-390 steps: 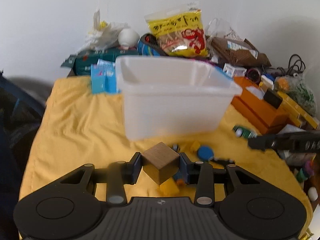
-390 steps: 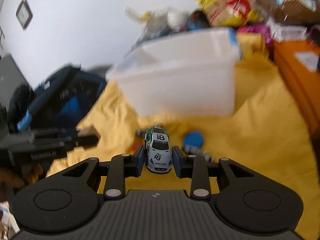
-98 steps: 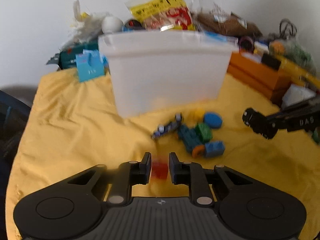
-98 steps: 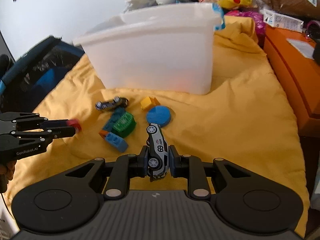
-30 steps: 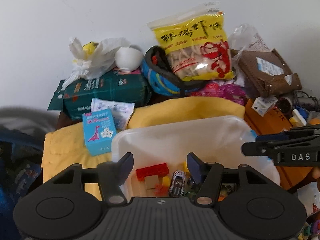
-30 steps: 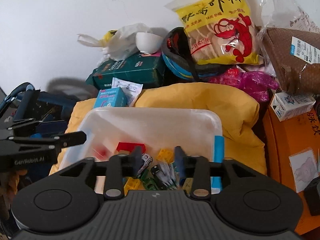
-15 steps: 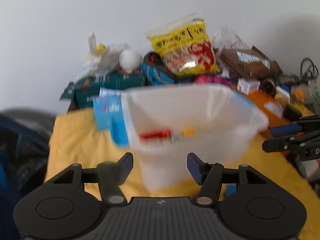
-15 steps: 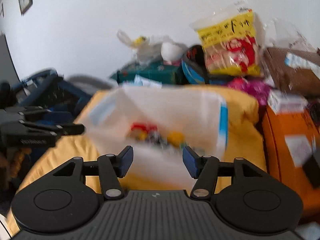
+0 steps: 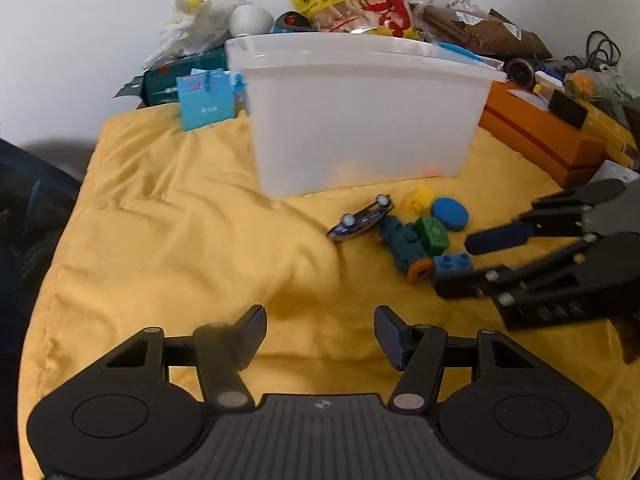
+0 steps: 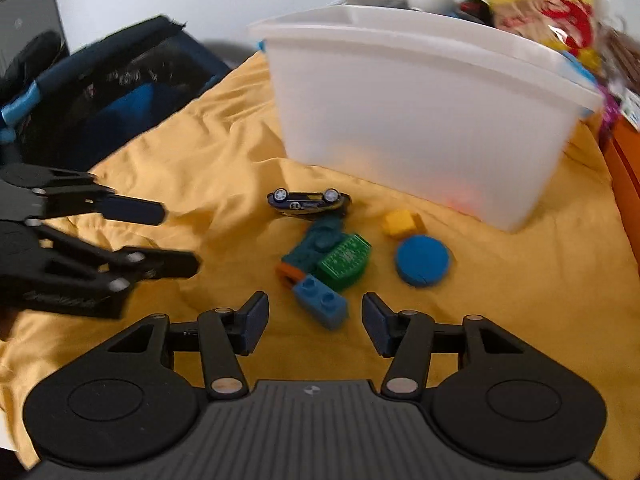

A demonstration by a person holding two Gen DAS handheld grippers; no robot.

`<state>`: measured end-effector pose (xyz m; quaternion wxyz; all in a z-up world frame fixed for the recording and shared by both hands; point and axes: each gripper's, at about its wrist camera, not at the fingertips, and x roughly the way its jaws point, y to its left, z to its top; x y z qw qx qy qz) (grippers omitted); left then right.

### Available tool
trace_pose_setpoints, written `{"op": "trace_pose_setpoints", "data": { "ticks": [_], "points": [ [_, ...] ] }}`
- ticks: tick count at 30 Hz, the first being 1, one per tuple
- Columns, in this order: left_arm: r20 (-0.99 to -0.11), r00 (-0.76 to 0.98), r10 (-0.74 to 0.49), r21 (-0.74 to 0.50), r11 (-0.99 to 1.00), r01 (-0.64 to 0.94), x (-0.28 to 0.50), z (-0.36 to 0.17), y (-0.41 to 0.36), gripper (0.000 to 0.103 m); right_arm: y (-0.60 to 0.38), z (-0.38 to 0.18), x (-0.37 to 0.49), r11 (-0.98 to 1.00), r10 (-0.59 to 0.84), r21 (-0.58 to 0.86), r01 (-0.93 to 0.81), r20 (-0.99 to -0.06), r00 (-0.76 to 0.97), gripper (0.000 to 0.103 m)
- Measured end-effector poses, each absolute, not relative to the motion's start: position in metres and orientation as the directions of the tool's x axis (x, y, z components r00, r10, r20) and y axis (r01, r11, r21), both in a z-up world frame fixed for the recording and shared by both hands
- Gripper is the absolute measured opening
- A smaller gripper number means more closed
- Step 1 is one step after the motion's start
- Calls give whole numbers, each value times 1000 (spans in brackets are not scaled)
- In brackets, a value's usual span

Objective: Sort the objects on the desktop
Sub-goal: 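Move both open grippers back down to the toys on the cloth, then grasp the teal figure with the left gripper while the right gripper grasps the blue lego brick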

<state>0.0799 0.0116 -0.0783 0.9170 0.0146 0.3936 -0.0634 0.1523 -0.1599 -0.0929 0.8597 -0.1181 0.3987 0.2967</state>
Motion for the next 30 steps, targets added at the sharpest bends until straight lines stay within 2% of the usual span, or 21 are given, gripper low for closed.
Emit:
{"op": "trace_pose_setpoints", "data": {
  "ticks": [2, 3, 8, 17, 19, 21, 26, 28, 30],
  "points": [
    [-723, 684, -100, -32, 993, 111, 78, -79, 14, 63, -158, -96, 160, 800, 419, 50, -597, -760, 497, 47],
    [-721, 686, -98, -36, 994, 105, 78, -79, 13, 63, -160, -100, 158, 791, 431, 70, -608, -768, 474, 34],
    [-708, 695, -127, -48, 990, 132, 87, -79, 0, 63, -174, -96, 152, 796, 443, 99, -598, -768, 463, 35],
    [-713, 676, -186, -40, 974, 225, 121, -95, -52, 63, -232, -87, 131, 874, 396, 141, -464, -760, 515, 35],
    [-720, 671, -177, -25, 973, 230, 128, -99, -61, 58, -241, -86, 126, 883, 388, 145, -446, -760, 521, 35],
    [-739, 655, -159, -1, 972, 235, 134, -105, -66, 48, -247, -86, 124, 889, 383, 150, -432, -761, 524, 35],
    [-740, 660, -131, 2, 980, 197, 148, -107, -65, 47, -250, -84, 122, 895, 387, 166, -414, -752, 534, 35],
    [-740, 654, -155, -10, 976, 219, 152, -107, -65, 37, -248, -83, 120, 894, 391, 169, -415, -750, 535, 35],
    [-742, 650, -164, -12, 973, 232, 152, -107, -64, 36, -247, -82, 119, 892, 394, 169, -420, -747, 536, 35]
  ]
}}
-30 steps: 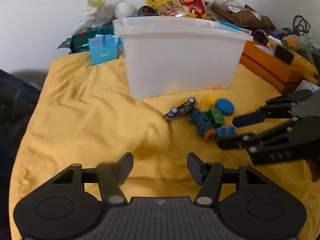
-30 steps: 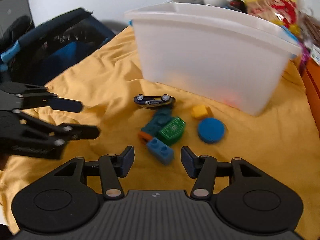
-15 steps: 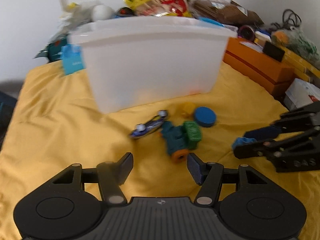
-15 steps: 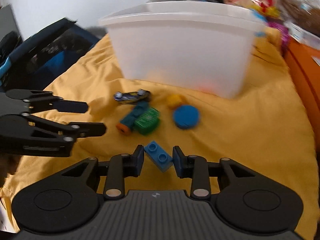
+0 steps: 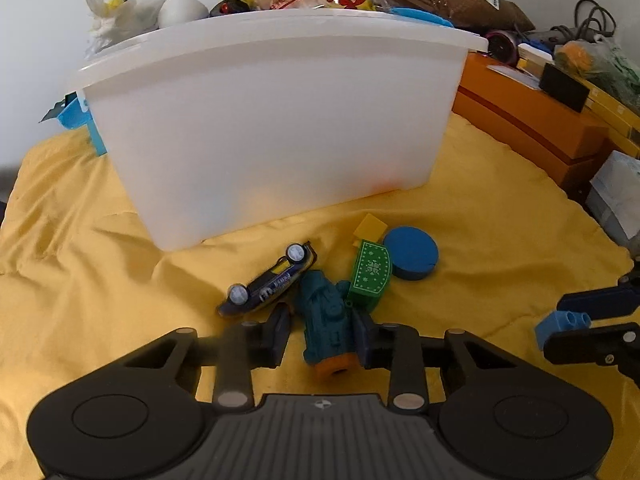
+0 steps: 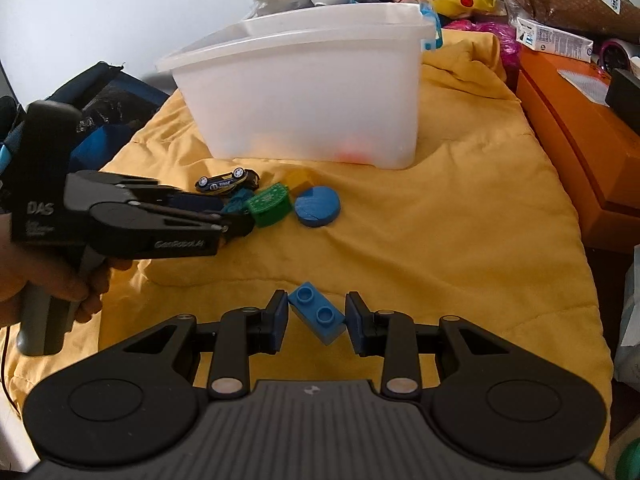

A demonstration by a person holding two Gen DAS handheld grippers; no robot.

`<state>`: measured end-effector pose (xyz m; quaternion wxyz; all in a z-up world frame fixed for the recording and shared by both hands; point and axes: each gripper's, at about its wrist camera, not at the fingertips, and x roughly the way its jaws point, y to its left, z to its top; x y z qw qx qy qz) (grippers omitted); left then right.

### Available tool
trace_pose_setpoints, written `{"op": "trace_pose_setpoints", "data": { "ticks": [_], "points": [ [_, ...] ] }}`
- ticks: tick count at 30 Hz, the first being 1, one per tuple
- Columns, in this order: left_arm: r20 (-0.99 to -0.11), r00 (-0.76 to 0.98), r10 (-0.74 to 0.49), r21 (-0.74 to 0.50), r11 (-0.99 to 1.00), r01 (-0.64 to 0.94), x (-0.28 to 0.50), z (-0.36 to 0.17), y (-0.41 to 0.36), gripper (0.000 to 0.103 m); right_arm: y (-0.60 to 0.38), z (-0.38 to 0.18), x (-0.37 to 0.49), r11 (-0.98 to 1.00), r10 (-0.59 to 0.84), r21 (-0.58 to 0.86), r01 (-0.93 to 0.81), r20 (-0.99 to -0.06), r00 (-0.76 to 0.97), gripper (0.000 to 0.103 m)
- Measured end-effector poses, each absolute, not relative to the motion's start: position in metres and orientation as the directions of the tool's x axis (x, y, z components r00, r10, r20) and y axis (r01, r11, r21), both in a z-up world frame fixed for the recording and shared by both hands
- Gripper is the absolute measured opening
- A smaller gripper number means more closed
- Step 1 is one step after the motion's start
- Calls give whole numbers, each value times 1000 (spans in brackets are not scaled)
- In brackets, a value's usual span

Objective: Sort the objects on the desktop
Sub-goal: 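Grasp the teal figure with the left gripper while the right gripper grasps the blue lego brick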

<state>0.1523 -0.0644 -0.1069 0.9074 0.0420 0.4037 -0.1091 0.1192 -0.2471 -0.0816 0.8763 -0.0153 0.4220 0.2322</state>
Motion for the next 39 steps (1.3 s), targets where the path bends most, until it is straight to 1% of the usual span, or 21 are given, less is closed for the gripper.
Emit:
{"op": "trace_pose_setpoints", "data": {
  "ticks": [5, 10, 14, 16, 17, 18, 19, 20, 23, 27, 28, 29, 31, 36, 39],
  "points": [
    [-710, 678, -187, -53, 975, 214, 131, -90, -48, 36, -244, -72, 120, 886, 414, 184, -425, -725, 551, 35],
    [-686, 704, -186, -86, 981, 174, 98, -65, -23, 36, -240, -54, 124, 877, 446, 205, -434, -684, 577, 35],
    [-703, 693, -160, -75, 986, 151, 92, -56, -11, 36, -234, -41, 131, 870, 466, 216, -443, -655, 595, 35],
    [-747, 652, -129, -32, 987, 159, 93, -66, -10, 37, -231, -39, 133, 867, 471, 218, -447, -651, 595, 35],
    [-782, 612, -119, -27, 987, 159, 94, -75, -9, 40, -230, -40, 134, 867, 472, 220, -448, -652, 593, 35],
    [-817, 565, -115, -30, 987, 156, 95, -86, -8, 41, -228, -41, 135, 866, 473, 220, -449, -655, 589, 35],
    [-827, 551, -113, -31, 987, 155, 94, -93, -7, 41, -226, -43, 136, 864, 475, 221, -453, -659, 583, 35],
    [-824, 555, -112, -31, 988, 154, 92, -97, -6, 41, -223, -44, 136, 861, 476, 218, -459, -663, 578, 35],
    [-807, 578, -125, -41, 987, 156, 87, -101, -5, 47, -221, -48, 134, 856, 481, 217, -470, -669, 567, 35],
    [-794, 594, -125, -35, 986, 161, 89, -104, -3, 47, -220, -51, 131, 859, 475, 219, -463, -679, 560, 35],
    [-787, 603, -133, -41, 986, 165, 89, -104, -3, 46, -220, -52, 130, 860, 473, 218, -461, -681, 560, 35],
    [-778, 613, -138, -45, 986, 163, 90, -103, -1, 38, -221, -52, 130, 860, 472, 218, -461, -681, 560, 35],
    [-766, 627, -141, -76, 989, 130, 91, -100, 6, 28, -221, -51, 129, 862, 470, 216, -459, -681, 561, 35],
    [-740, 659, -136, -79, 990, 114, 85, -90, 20, 26, -226, -49, 129, 867, 465, 218, -448, -679, 568, 35],
    [-709, 694, -127, -109, 992, 71, 79, -72, 30, 26, -228, -47, 131, 868, 467, 226, -441, -673, 574, 35]
  ]
}}
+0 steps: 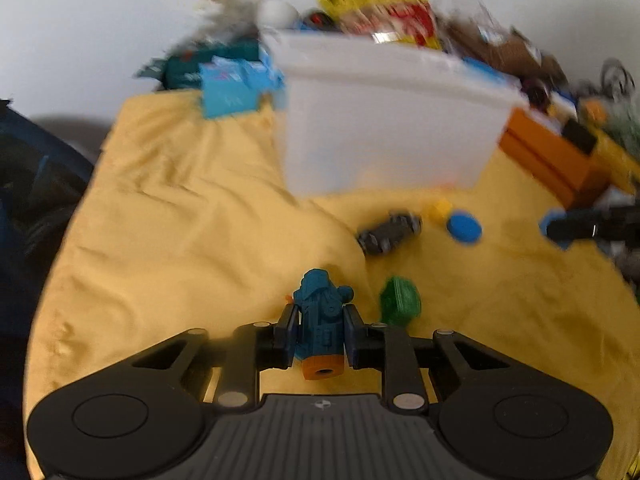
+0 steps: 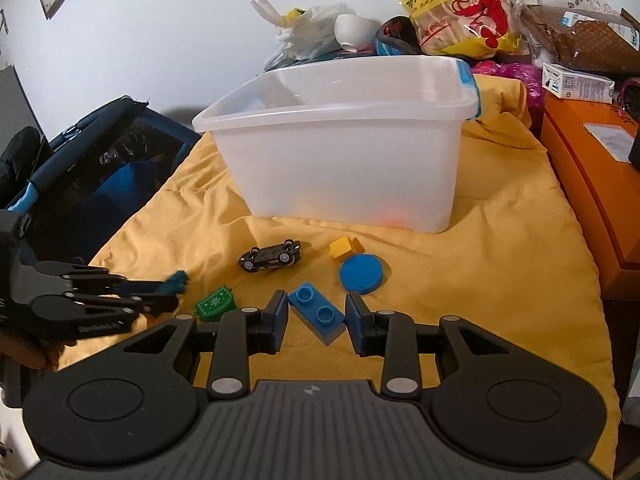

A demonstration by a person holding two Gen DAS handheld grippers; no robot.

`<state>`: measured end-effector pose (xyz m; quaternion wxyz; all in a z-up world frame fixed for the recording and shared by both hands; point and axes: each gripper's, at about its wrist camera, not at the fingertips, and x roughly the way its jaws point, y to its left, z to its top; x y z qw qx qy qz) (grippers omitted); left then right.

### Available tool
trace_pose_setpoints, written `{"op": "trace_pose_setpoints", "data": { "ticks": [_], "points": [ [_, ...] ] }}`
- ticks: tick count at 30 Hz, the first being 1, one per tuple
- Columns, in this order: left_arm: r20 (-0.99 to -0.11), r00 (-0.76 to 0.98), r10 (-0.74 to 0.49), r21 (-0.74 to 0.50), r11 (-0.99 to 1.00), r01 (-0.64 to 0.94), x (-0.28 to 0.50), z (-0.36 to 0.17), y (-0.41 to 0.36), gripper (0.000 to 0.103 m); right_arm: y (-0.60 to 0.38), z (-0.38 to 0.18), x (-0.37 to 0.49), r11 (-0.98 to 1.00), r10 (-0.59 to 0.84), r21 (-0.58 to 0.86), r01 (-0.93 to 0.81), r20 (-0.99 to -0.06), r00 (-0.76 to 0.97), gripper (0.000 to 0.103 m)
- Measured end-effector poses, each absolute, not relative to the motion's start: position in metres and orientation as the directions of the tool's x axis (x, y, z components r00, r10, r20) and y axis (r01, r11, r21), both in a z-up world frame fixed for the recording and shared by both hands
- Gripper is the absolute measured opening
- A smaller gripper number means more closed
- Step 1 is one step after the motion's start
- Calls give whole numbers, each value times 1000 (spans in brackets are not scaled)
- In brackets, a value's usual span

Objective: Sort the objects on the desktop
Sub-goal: 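Carry the teal figure and blue brick over the white bin, then open both grippers to drop the figure and brick into the bin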

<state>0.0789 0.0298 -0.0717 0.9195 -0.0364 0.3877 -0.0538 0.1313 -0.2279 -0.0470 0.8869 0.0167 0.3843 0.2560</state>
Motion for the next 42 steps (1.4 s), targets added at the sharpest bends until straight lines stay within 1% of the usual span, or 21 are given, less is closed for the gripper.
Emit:
{"op": "trace_pose_setpoints", "data": {
  "ticks": [3, 7, 10, 13, 16, 21, 26, 31, 33, 34, 35, 36, 37, 38, 42],
  "points": [
    [-654, 743, -145, -137, 988, 73, 83, -41, 31, 26, -229, -37, 135, 869, 472, 229, -439, -651, 594, 35],
    [-585, 794, -162, -127, 986, 107, 102, 8, 22, 26, -229, -6, 153, 869, 478, 227, -439, -610, 632, 35],
    [-562, 806, -186, -146, 981, 124, 126, 41, 18, 26, -231, 23, 173, 871, 482, 232, -434, -575, 661, 35],
    [-554, 808, -203, -165, 977, 132, 151, 66, 15, 26, -233, 49, 196, 875, 475, 220, -431, -564, 676, 35],
    [-560, 803, -204, -152, 978, 143, 177, 81, 11, 26, -232, 69, 219, 880, 464, 208, -428, -570, 678, 35],
    [-610, 759, -225, -166, 974, 156, 218, 91, 9, 26, -229, 85, 253, 882, 458, 228, -413, -619, 638, 35],
    [-659, 717, -227, -175, 973, 148, 246, 88, 10, 26, -225, 80, 281, 896, 426, 221, -384, -670, 608, 35],
    [-675, 705, -216, -149, 976, 157, 262, 89, 5, 26, -222, 74, 304, 907, 400, 213, -363, -704, 587, 35],
    [-685, 698, -209, -140, 978, 155, 269, 88, 2, 27, -219, 70, 311, 913, 384, 201, -354, -714, 585, 37],
    [-688, 697, -205, -136, 979, 153, 271, 87, 1, 30, -217, 68, 315, 916, 378, 199, -348, -718, 584, 37],
    [-695, 692, -197, -132, 980, 147, 275, 85, 0, 42, -215, 67, 317, 918, 374, 197, -345, -721, 583, 37],
    [-702, 689, -179, -124, 984, 130, 279, 82, -1, 58, -214, 64, 320, 920, 367, 193, -340, -727, 581, 44],
    [-707, 689, -160, -114, 987, 112, 280, 80, -1, 61, -213, 61, 321, 923, 361, 188, -336, -729, 582, 51],
    [-709, 690, -142, -101, 990, 100, 281, 78, 0, 61, -213, 60, 322, 924, 358, 186, -333, -726, 587, 61],
    [-695, 704, -144, -88, 989, 116, 269, 74, 3, 61, -219, 55, 314, 924, 364, 196, -329, -717, 594, 62]
  ]
}}
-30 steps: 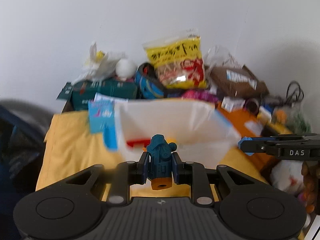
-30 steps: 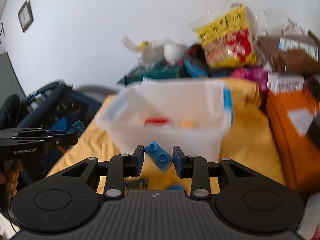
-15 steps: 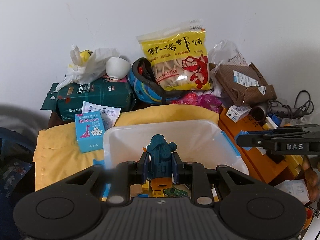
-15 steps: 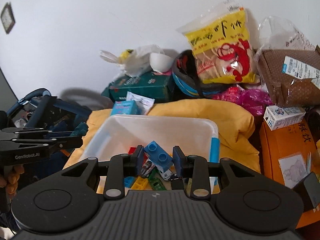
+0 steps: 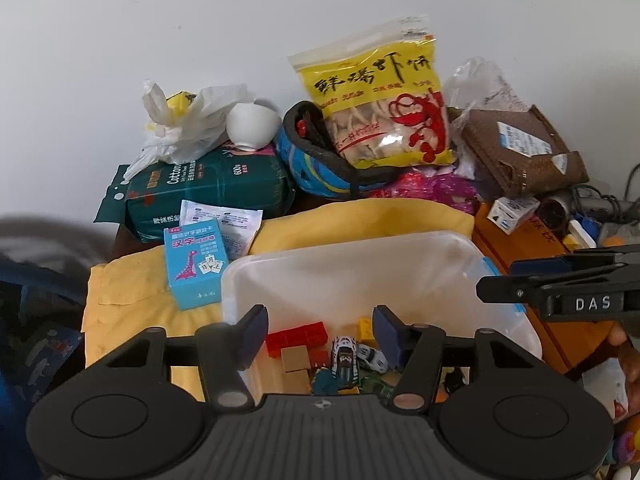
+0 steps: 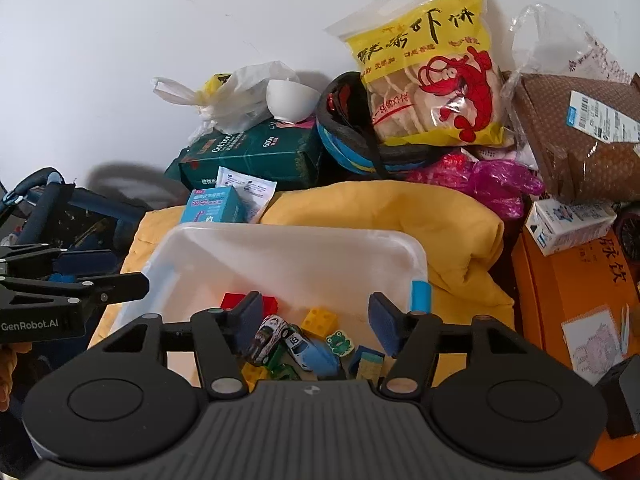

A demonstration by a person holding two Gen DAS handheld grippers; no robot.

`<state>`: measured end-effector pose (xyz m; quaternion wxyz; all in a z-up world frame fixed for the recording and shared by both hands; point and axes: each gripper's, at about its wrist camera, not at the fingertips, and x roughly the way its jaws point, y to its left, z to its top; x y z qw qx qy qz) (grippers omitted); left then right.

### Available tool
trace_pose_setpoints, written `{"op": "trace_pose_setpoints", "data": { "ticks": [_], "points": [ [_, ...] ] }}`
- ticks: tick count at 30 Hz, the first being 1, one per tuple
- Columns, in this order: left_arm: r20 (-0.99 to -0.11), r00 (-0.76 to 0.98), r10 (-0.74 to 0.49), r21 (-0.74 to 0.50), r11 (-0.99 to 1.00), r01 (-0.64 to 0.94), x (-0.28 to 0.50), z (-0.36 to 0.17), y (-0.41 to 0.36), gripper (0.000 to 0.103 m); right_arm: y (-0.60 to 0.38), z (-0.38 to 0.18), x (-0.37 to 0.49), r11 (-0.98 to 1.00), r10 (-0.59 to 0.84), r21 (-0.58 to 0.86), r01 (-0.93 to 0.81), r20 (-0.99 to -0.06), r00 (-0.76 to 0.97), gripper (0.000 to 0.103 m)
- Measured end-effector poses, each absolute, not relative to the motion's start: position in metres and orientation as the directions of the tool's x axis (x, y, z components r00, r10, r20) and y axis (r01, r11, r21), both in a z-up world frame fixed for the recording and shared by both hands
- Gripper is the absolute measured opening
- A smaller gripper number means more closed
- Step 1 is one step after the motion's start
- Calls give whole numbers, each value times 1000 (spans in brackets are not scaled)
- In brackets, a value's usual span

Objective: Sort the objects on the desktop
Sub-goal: 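Open both grippers to drop the figure and brick into the bin, then move both grippers back down to the remaining toys, then grasp the green block with the left gripper while the right gripper grasps the blue disc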

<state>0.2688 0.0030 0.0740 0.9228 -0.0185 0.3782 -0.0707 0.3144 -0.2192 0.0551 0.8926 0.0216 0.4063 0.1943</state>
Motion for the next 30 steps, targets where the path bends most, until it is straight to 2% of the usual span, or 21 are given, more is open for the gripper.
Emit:
{"op": "trace_pose_setpoints", "data": {
  "ticks": [5, 9, 14, 19, 23, 28, 30],
  "points": [
    [-645, 743, -177, -61, 982, 180, 221, 62, 2, 61, -228, 53, 276, 906, 407, 207, -369, -664, 627, 62],
    [-638, 747, -188, -65, 979, 191, 174, 33, 2, 61, -229, 27, 222, 888, 432, 171, -428, -631, 644, 65],
    [-678, 706, -203, -116, 979, 170, 127, -22, -5, 61, -222, -29, 182, 885, 395, 115, -451, -698, 598, 65],
    [-719, 665, -201, -63, 972, 227, 104, -65, -24, 61, -215, -63, 173, 891, 362, 91, -446, -736, 572, 64],
    [-739, 645, -195, -17, 962, 272, 98, -85, -36, 49, -211, -77, 178, 892, 351, 86, -444, -749, 562, 63],
    [-741, 647, -179, -17, 968, 249, 102, -93, -37, 48, -200, -91, 185, 893, 325, 49, -447, -759, 565, 61],
    [-743, 644, -181, -18, 968, 250, 105, -96, -40, 42, -196, -96, 190, 889, 312, 27, -457, -766, 562, 60]
  ]
}}
